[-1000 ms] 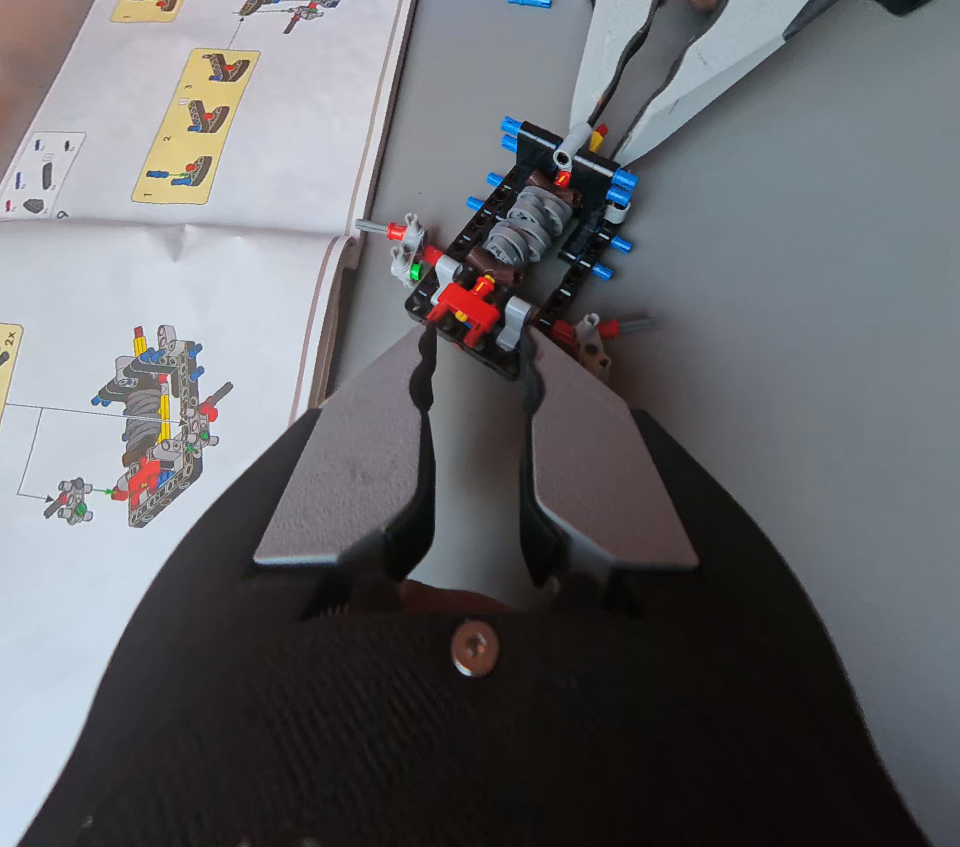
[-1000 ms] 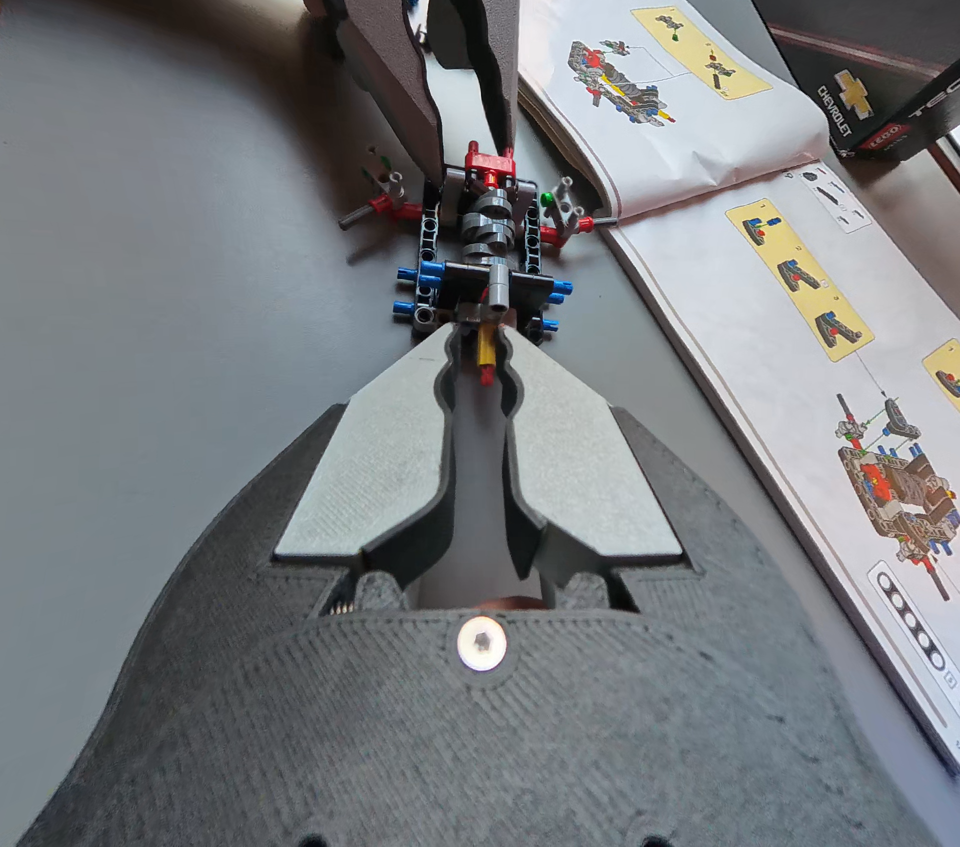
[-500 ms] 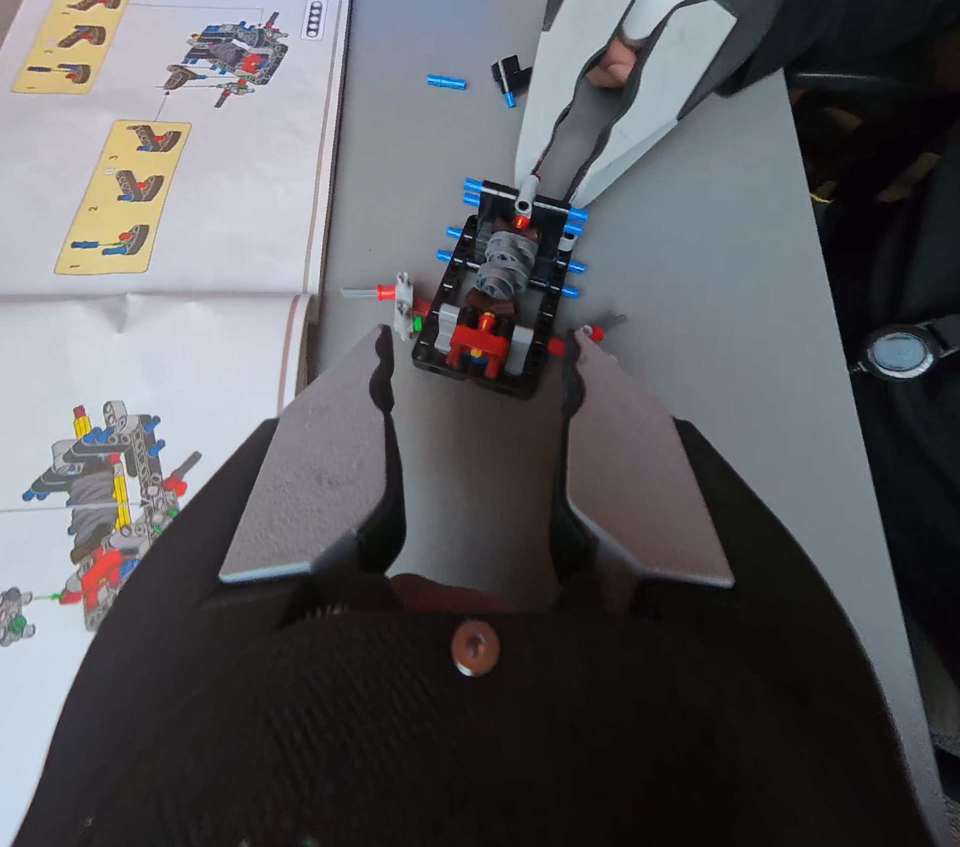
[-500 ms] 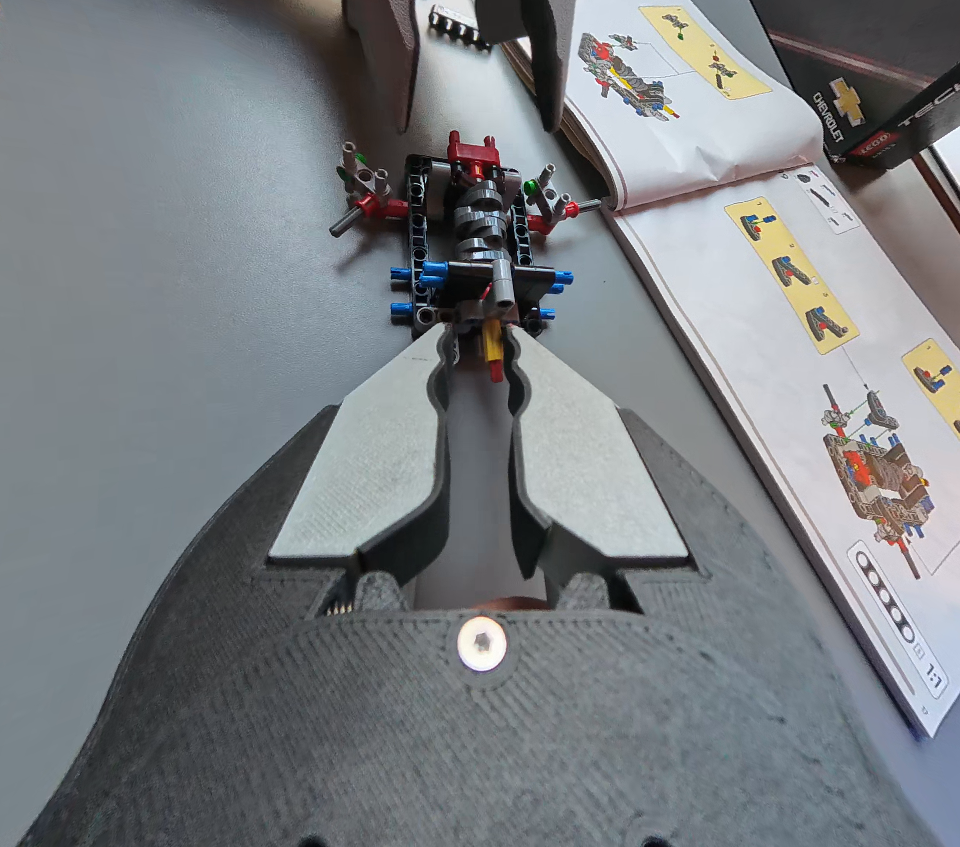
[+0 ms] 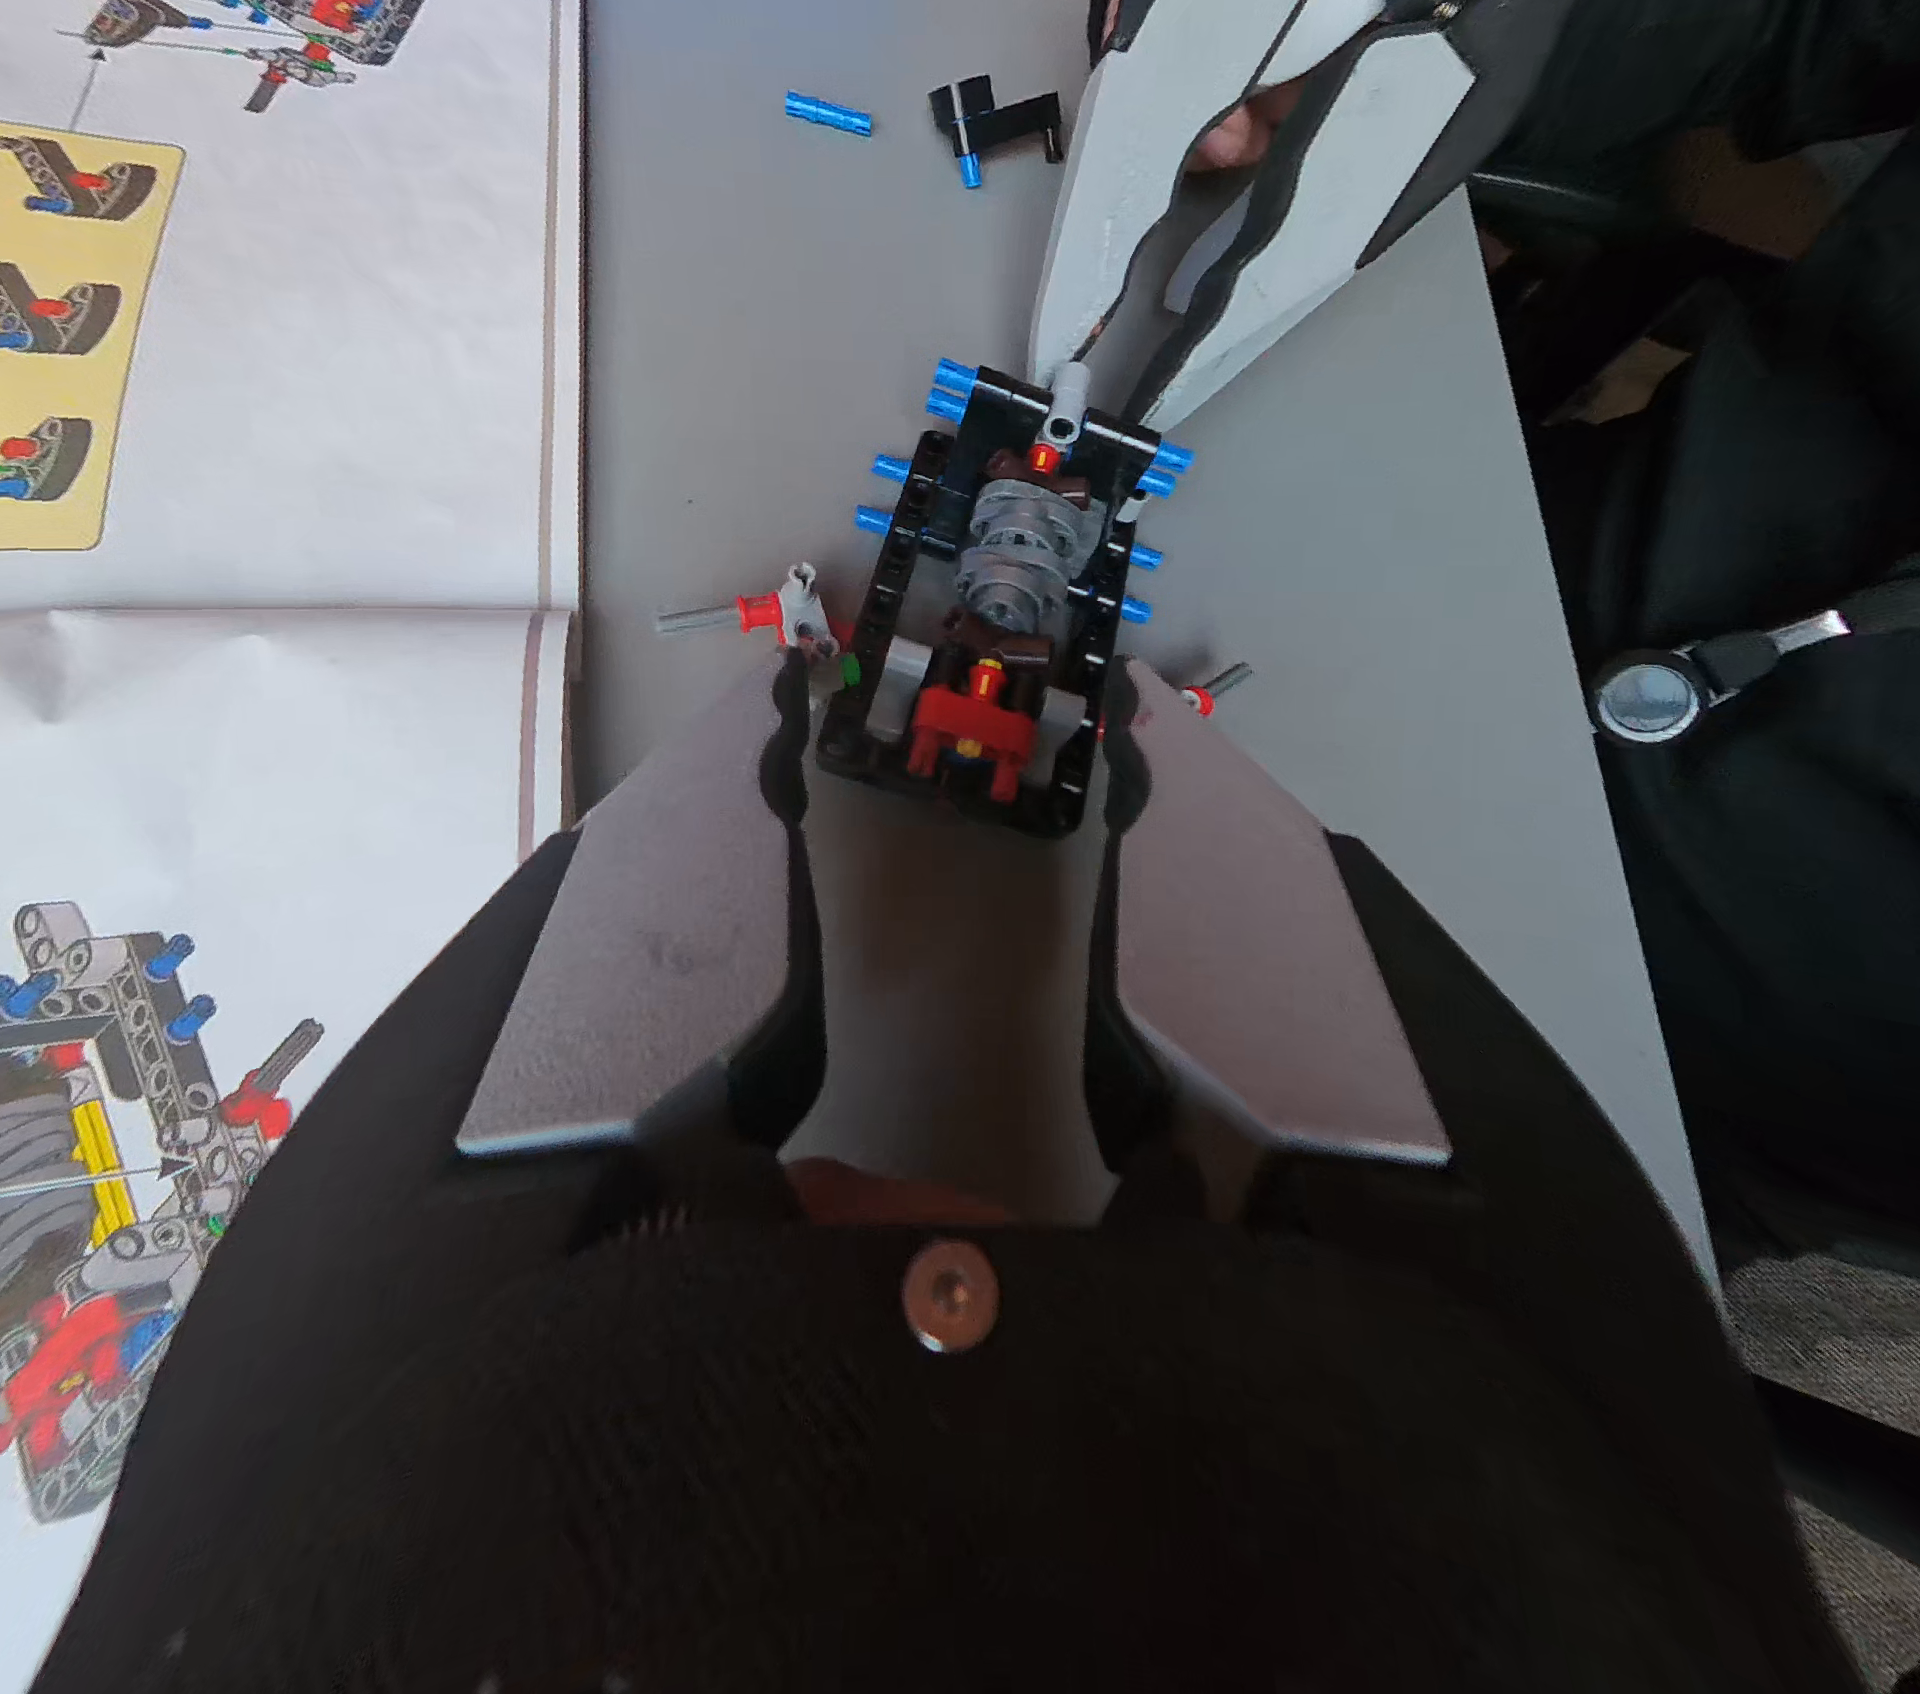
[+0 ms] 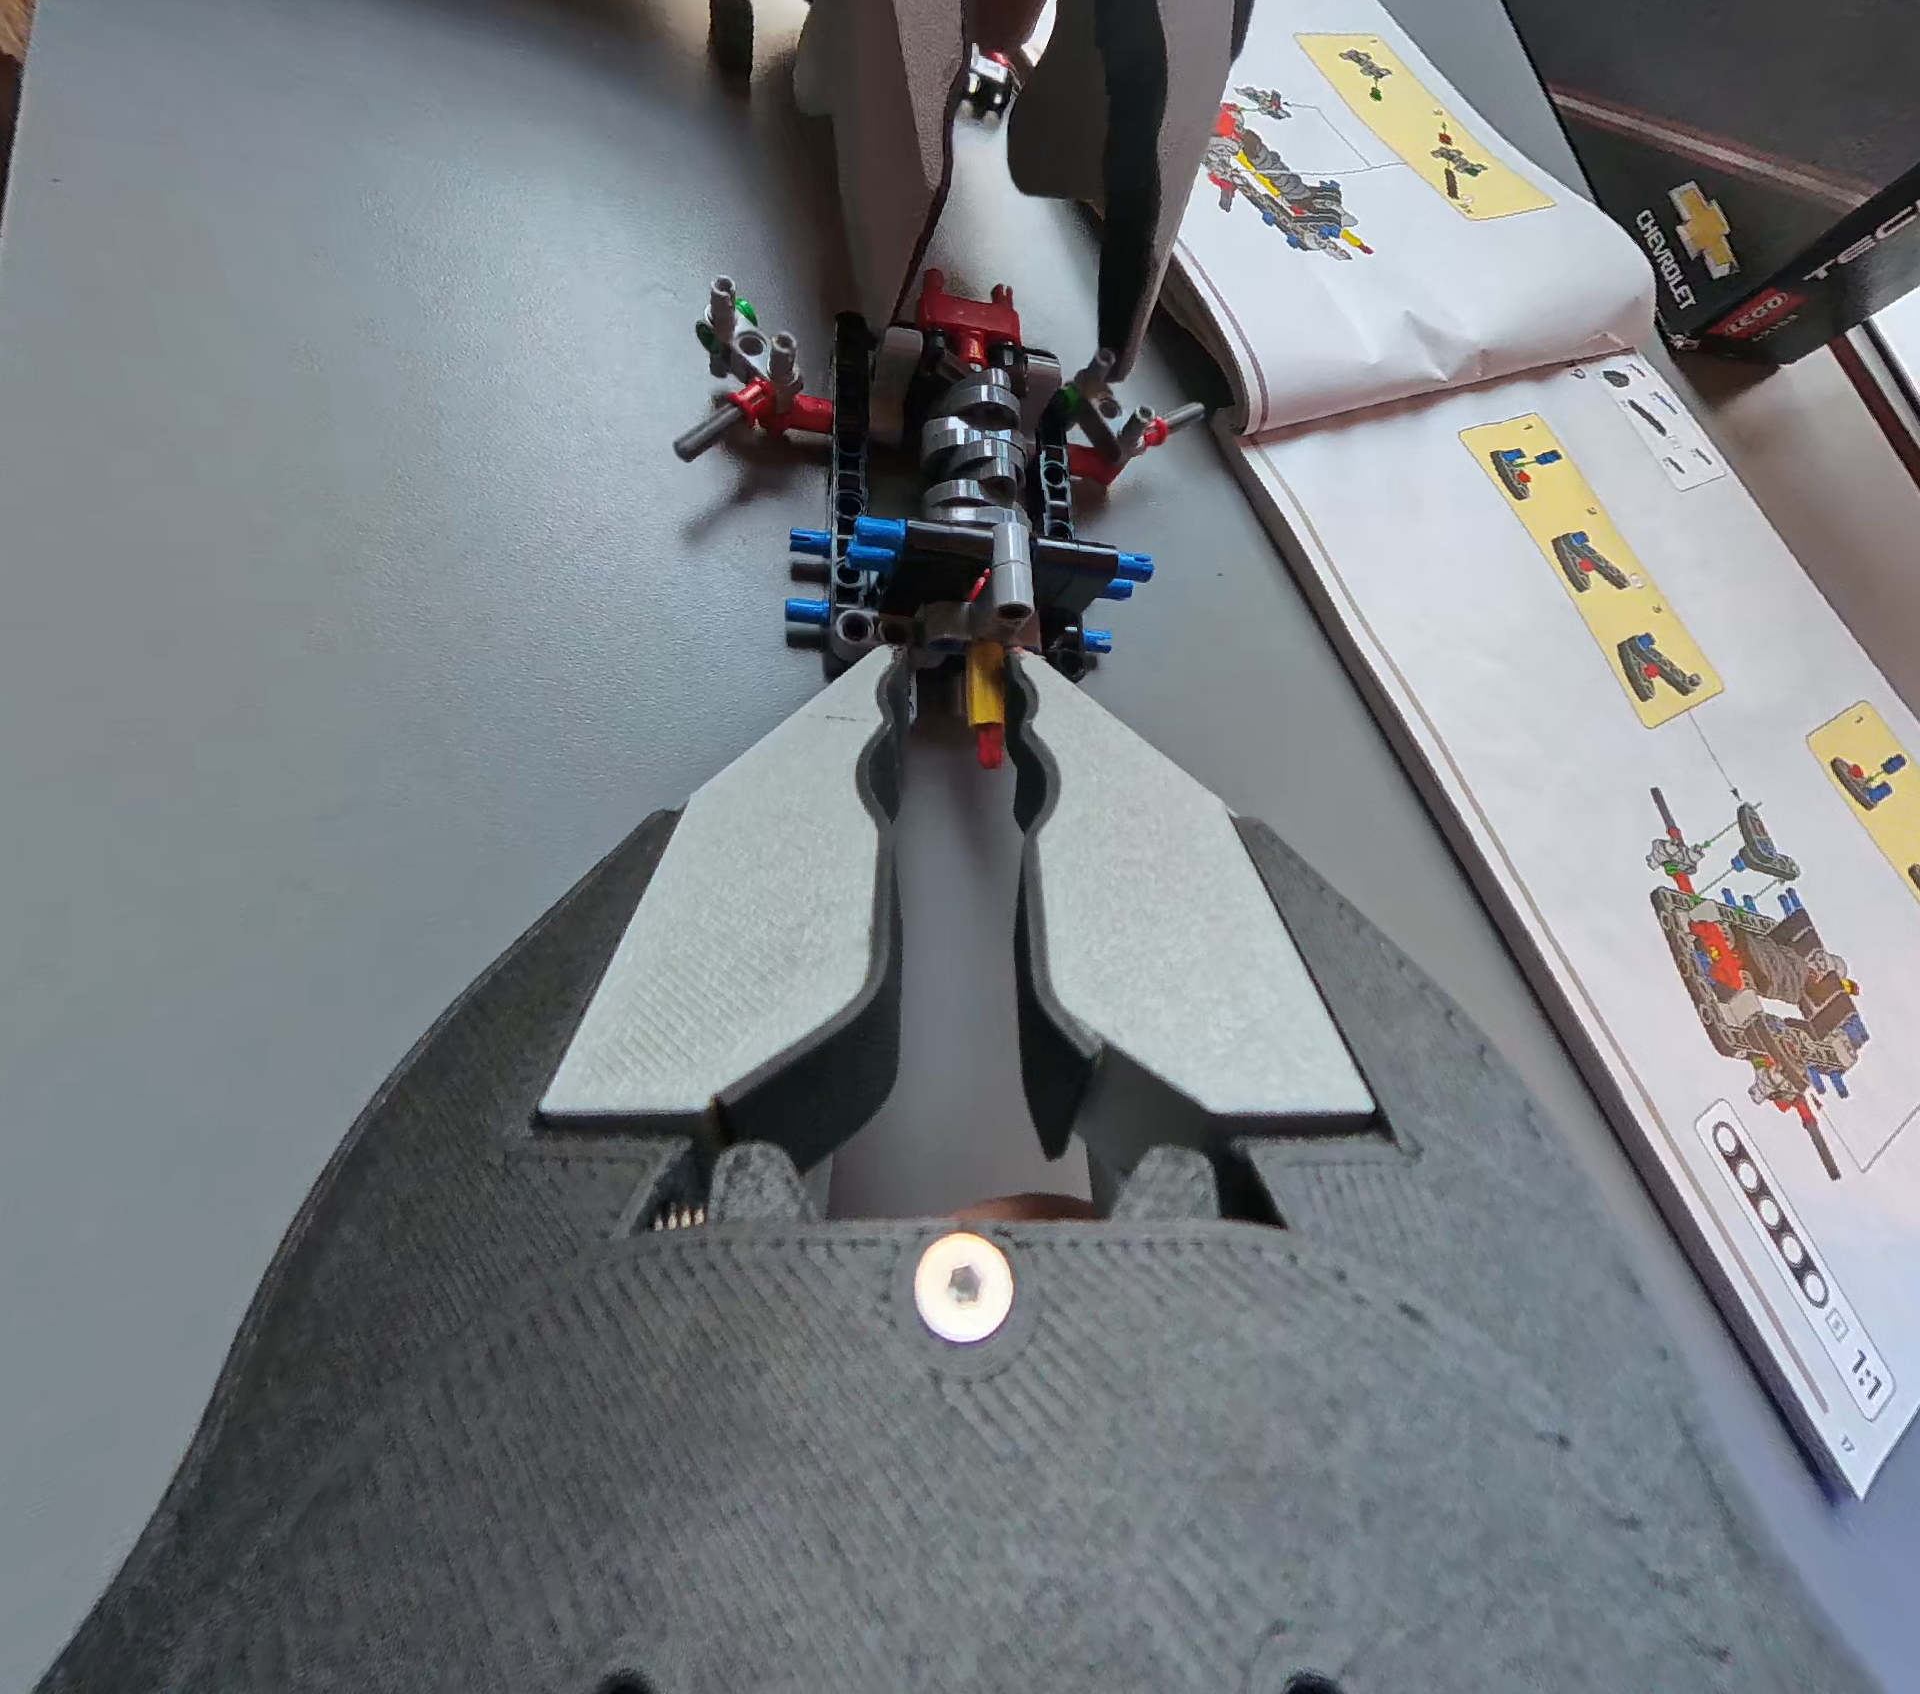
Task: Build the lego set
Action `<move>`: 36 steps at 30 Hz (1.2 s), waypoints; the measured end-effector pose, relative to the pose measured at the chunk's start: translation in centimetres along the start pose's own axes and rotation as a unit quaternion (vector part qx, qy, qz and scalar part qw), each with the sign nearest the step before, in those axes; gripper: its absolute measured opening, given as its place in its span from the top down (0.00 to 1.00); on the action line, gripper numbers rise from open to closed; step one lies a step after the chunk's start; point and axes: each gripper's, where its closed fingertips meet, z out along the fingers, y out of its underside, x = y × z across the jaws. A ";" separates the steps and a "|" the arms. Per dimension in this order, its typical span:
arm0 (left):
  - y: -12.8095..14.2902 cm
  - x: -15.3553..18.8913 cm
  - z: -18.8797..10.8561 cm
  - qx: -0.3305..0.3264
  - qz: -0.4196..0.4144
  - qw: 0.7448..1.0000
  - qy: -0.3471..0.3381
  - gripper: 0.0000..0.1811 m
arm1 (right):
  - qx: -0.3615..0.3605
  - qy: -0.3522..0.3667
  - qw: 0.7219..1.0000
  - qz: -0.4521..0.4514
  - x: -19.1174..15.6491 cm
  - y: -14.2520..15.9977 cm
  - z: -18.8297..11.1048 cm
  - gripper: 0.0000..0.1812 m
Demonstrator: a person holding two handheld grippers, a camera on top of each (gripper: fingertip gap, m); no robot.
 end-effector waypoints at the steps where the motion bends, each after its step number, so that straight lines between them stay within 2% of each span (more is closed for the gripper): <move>1: 0.0 -0.1 0.0 0.000 -0.001 1.000 -0.002 0.70 | 0.000 0.000 1.000 0.000 0.0 0.0 0.0 0.92; 4: 0.3 -1.0 -0.5 -0.009 -0.007 0.999 -0.037 0.62 | 0.000 0.000 1.000 -0.001 0.0 0.0 0.0 0.92; 6: 0.2 -1.2 -1.2 -0.007 -0.006 0.998 -0.059 0.62 | -0.001 0.000 1.000 -0.002 -0.1 0.0 0.0 0.92; 10: 1.2 0.2 -2.4 -0.037 0.020 0.992 -0.116 0.52 | -0.001 -0.001 1.000 -0.002 -0.1 0.0 -0.1 0.92; 13: 1.5 1.7 -2.5 -0.035 0.013 0.988 -0.151 0.54 | -0.001 -0.003 1.000 0.001 -0.1 0.1 -0.1 0.92; 16: 1.5 2.7 -1.7 -0.028 -0.010 0.985 -0.168 0.50 | -0.001 -0.003 1.000 -0.001 0.0 0.0 0.0 0.92; 19: 2.8 2.2 -0.8 -0.066 0.005 0.977 -0.204 0.48 | -0.002 -0.001 1.000 -0.003 0.0 0.0 0.1 0.92; 22: 3.4 1.7 -0.1 -0.083 0.012 0.972 -0.217 0.51 | -0.002 0.001 1.000 -0.004 0.0 0.0 0.1 0.92; 26: 3.4 1.6 0.0 -0.074 0.016 0.976 -0.205 0.73 | -0.003 0.003 1.000 -0.005 0.0 0.0 0.1 0.92; 29: 3.4 1.3 -0.3 -0.068 0.006 0.976 -0.207 0.74 | -0.003 0.002 1.000 -0.004 0.0 0.0 0.1 0.92; 30: 3.4 1.2 -0.4 -0.062 0.004 0.976 -0.208 0.82 | -0.003 0.002 1.000 -0.003 0.0 0.0 0.1 0.92; 31: 3.3 1.3 -0.5 -0.056 0.002 0.977 -0.206 0.86 | -0.003 0.001 1.000 -0.003 0.0 0.0 0.1 0.92; 32: 3.3 1.4 -0.4 -0.053 -0.002 0.978 -0.200 0.84 | -0.003 0.001 1.000 -0.003 0.0 0.0 0.1 0.92; 34: 3.4 1.7 -0.3 -0.057 -0.007 0.980 -0.190 0.68 | -0.003 0.001 1.000 -0.002 0.0 0.0 0.1 0.92; 36: 3.4 1.8 -0.4 -0.061 -0.001 0.979 -0.194 0.70 | -0.003 0.001 1.000 -0.002 0.1 0.1 0.1 0.92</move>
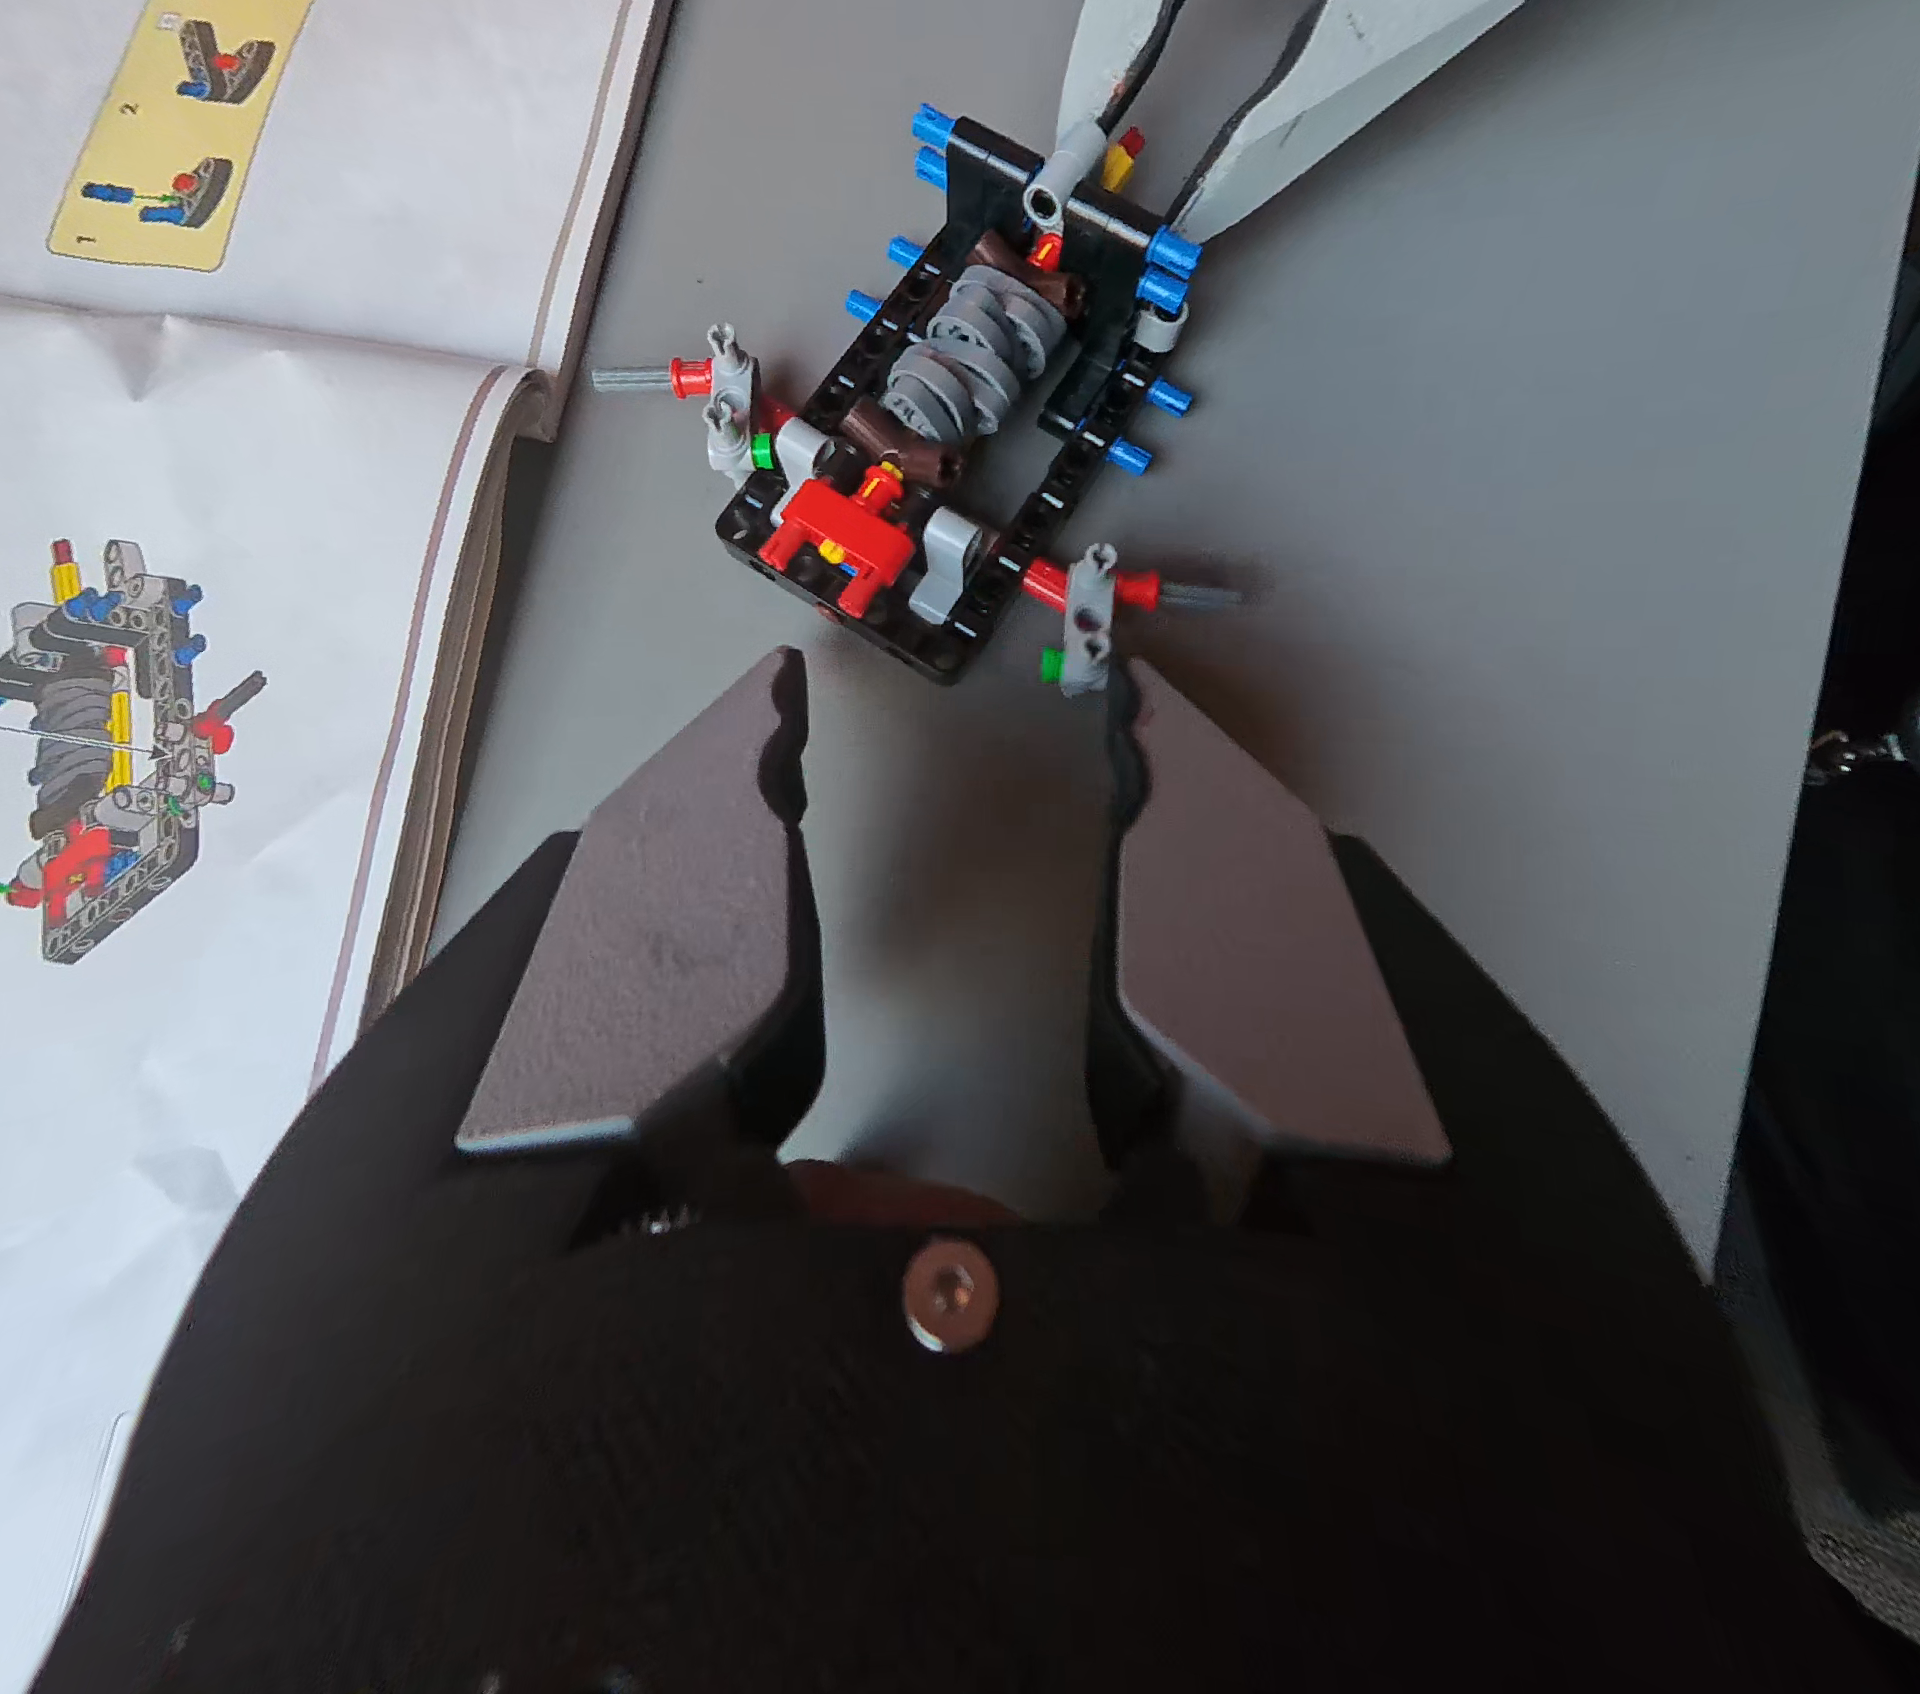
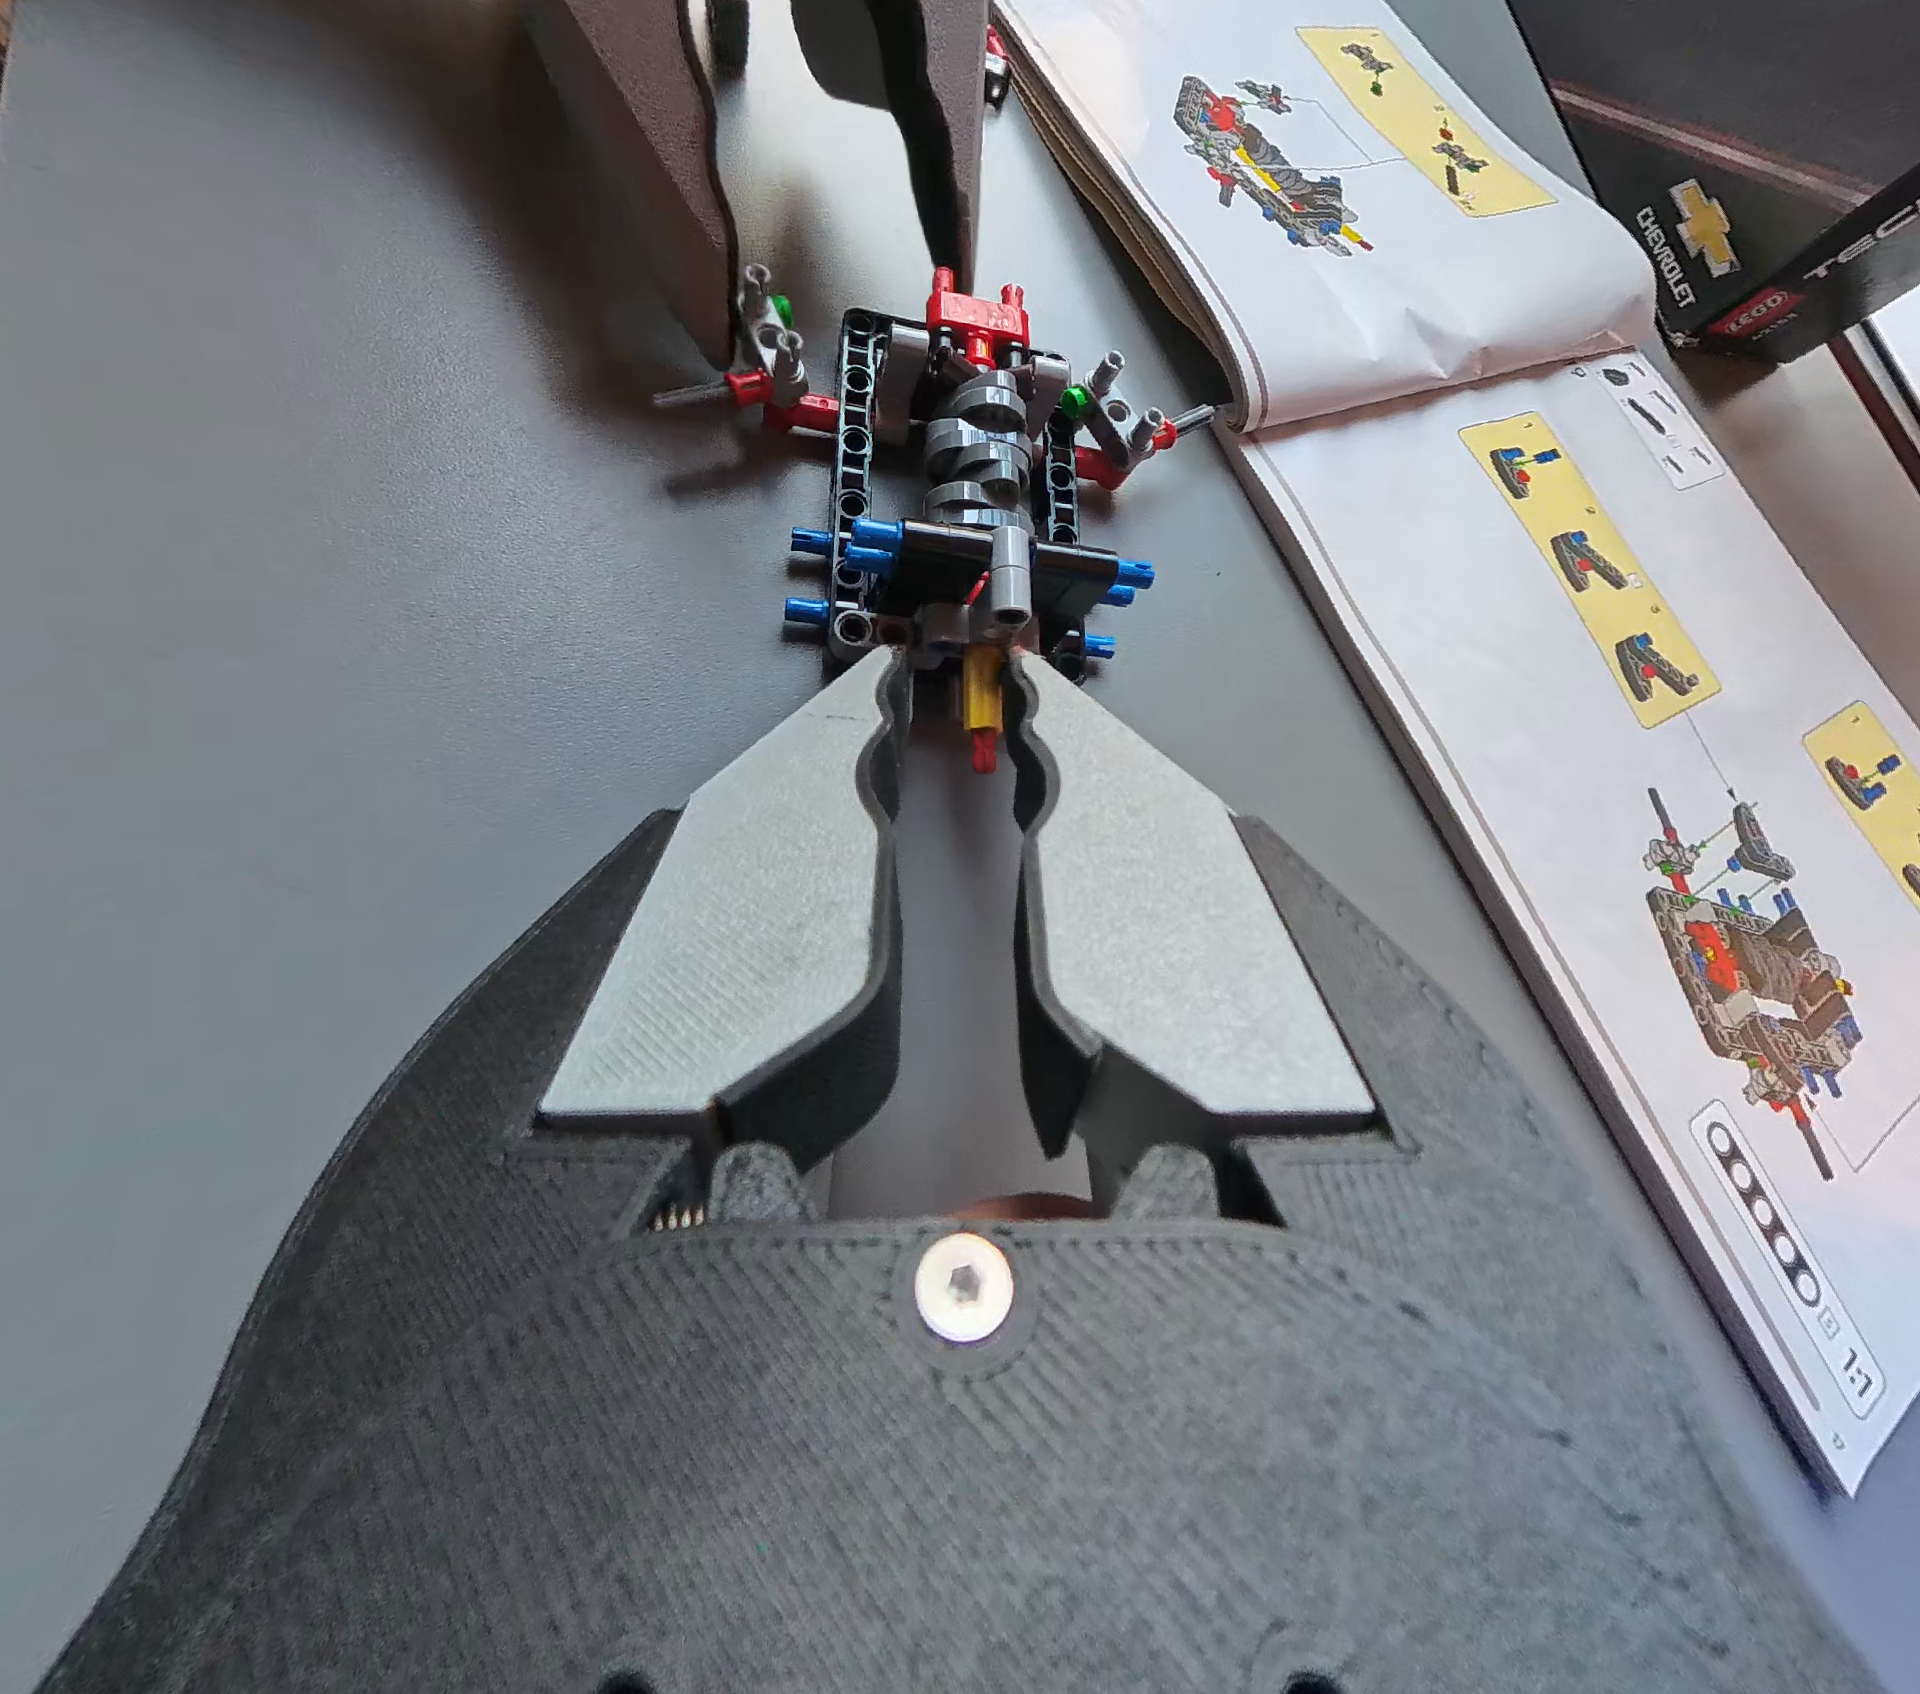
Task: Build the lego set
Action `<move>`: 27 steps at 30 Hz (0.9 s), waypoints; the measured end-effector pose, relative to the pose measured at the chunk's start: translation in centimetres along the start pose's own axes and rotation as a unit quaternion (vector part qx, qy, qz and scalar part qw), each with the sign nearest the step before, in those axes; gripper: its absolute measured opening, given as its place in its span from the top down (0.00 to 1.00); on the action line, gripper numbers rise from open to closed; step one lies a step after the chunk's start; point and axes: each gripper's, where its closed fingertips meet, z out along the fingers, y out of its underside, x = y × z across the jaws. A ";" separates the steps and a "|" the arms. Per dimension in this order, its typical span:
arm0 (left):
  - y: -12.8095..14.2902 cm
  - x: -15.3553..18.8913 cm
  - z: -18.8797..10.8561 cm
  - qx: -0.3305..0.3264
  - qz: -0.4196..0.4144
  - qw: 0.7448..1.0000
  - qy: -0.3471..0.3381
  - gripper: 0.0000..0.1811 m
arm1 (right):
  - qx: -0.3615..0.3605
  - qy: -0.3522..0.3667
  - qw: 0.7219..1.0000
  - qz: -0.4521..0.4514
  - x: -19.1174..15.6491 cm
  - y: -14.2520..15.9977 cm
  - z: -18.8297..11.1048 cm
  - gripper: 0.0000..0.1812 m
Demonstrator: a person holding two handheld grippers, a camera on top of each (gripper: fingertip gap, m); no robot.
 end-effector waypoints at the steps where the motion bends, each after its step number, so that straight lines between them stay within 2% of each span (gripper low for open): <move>1: 0.0 -0.1 0.0 -0.002 0.000 1.000 -0.007 0.70 | 0.000 0.000 1.000 0.000 0.0 0.0 0.0 0.92; 9: 0.2 0.1 -0.7 -0.003 0.000 1.000 -0.015 0.67 | 0.000 0.000 1.000 0.001 0.0 0.0 0.0 0.92; 13: 0.3 -0.4 -0.8 -0.001 -0.012 0.999 -0.029 0.71 | 0.000 0.004 1.000 -0.001 0.1 0.0 0.0 0.92; 20: 0.8 -0.5 -0.7 -0.011 -0.035 0.998 -0.043 0.70 | 0.000 0.030 1.000 0.004 1.0 0.1 -0.1 0.93; 24: 0.4 -1.3 -1.9 0.004 -0.065 0.995 -0.069 0.71 | 0.033 0.029 0.999 0.006 1.2 -0.7 -0.9 0.91; 27: -0.1 -0.9 -3.2 0.030 -0.076 0.994 -0.075 0.71 | 0.103 0.040 0.994 0.019 2.0 -2.7 -3.0 0.91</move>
